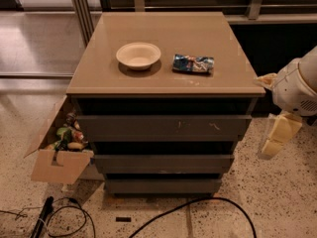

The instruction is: Open middle drawer

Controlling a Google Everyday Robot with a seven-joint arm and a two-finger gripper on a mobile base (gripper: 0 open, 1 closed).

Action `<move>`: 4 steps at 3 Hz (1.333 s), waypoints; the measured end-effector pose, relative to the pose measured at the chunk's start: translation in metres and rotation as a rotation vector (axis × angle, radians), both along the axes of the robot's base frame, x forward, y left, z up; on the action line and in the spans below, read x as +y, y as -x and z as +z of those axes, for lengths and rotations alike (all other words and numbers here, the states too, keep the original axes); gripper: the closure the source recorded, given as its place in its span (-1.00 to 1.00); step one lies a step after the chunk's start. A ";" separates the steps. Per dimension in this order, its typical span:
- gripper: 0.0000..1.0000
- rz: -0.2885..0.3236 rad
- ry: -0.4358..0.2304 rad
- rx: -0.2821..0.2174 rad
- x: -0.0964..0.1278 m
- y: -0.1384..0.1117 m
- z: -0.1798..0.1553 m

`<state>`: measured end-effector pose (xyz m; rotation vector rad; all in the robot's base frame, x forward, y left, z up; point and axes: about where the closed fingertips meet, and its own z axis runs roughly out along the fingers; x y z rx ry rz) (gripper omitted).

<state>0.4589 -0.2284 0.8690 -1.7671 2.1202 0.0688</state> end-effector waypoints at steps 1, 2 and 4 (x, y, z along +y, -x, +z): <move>-1.00 -0.023 -0.022 0.030 -0.006 -0.027 -0.060; -1.00 -0.025 -0.021 0.032 -0.006 -0.028 -0.061; -1.00 -0.017 -0.153 0.109 0.013 -0.009 -0.117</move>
Offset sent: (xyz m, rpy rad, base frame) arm 0.0359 -0.0107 -0.0805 0.0074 0.0616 -0.0619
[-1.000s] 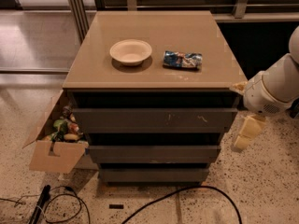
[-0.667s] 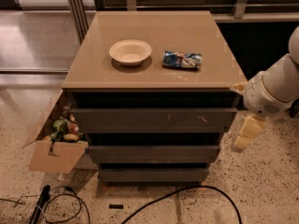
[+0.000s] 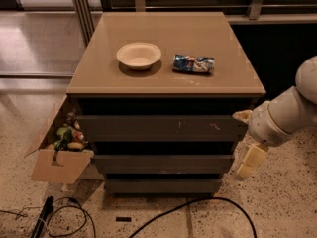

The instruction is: Open middle drawer

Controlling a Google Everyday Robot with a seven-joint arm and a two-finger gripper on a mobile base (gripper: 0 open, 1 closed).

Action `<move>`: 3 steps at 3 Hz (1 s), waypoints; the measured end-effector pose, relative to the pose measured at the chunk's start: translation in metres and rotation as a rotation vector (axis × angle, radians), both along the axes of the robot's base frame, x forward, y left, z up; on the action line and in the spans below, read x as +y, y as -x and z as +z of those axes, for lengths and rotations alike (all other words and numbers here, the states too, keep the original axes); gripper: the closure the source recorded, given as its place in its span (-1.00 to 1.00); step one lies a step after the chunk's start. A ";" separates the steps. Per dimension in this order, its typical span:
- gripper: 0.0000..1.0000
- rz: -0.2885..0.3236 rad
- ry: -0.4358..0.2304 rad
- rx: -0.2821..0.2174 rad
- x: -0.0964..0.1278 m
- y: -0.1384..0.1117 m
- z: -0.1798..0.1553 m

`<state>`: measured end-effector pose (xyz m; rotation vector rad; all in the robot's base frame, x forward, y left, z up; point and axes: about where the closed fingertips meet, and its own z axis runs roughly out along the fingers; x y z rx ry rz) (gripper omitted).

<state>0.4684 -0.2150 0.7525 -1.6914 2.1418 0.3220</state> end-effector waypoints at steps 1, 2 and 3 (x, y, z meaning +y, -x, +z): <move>-1.00 -0.093 -0.174 0.001 0.004 0.021 -0.059; -1.00 -0.154 -0.238 -0.001 0.008 0.023 -0.108; -1.00 -0.151 -0.207 0.032 0.027 -0.008 -0.199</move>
Offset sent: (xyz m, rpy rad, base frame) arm -0.0194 0.0133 -0.1790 0.2710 -0.0018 -0.2074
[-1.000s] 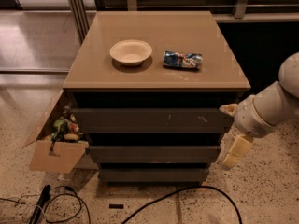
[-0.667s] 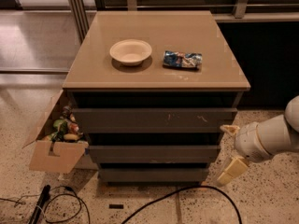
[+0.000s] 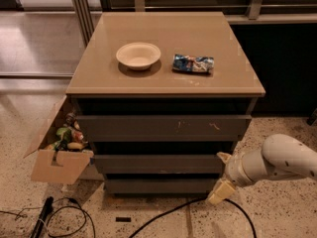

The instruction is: Open middle drawer

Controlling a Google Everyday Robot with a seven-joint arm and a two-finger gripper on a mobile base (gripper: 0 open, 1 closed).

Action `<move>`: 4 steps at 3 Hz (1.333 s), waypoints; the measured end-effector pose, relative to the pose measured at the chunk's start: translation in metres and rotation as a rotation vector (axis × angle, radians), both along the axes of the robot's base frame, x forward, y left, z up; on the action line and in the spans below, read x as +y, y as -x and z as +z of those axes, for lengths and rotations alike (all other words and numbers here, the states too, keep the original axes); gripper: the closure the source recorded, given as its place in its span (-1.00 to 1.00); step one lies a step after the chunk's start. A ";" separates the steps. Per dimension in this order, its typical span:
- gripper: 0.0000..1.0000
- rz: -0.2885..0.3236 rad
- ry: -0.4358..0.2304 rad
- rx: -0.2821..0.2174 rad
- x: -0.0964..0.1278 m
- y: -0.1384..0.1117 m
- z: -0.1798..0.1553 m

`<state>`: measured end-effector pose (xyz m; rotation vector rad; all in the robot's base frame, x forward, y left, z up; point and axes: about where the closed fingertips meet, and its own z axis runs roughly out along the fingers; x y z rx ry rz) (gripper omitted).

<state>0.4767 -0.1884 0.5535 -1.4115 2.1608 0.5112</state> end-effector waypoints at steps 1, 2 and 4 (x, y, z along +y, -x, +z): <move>-1.00 0.000 0.000 0.000 0.000 0.000 0.000; -1.00 0.007 -0.021 -0.025 0.006 -0.007 -0.006; -1.00 -0.064 -0.129 -0.154 0.014 -0.053 -0.034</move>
Offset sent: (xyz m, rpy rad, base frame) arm 0.0251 0.0173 -0.0156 0.0675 -0.0854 0.0154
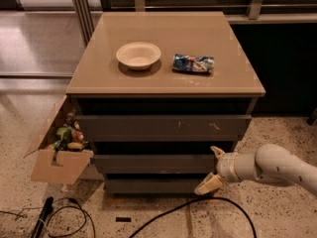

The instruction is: Open middle drawer

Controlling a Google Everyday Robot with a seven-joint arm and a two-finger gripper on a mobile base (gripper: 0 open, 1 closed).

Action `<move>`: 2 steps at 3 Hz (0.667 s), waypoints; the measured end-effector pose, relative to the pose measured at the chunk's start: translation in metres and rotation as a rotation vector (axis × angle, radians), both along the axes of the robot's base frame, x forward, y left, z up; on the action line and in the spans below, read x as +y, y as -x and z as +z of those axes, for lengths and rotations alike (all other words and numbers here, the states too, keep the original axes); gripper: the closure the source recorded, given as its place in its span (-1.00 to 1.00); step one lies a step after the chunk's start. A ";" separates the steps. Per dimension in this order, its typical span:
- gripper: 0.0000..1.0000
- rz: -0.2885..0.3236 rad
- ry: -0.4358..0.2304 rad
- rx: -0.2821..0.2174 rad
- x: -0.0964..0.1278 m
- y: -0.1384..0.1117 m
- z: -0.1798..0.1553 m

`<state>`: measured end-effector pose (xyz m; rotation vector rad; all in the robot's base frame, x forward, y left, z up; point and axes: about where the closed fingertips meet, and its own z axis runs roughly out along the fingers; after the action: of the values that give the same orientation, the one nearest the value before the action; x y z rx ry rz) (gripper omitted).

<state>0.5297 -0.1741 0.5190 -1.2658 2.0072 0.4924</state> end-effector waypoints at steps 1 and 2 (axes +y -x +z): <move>-1.00 -0.049 -0.042 -0.050 0.001 -0.017 -0.012; -1.00 -0.065 -0.058 -0.078 0.008 -0.027 -0.023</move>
Offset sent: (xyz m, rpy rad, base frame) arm 0.0379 0.0133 -0.0355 0.0692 -0.1167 -0.0859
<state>0.5563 -0.1664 0.4962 -1.1641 1.9482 0.4594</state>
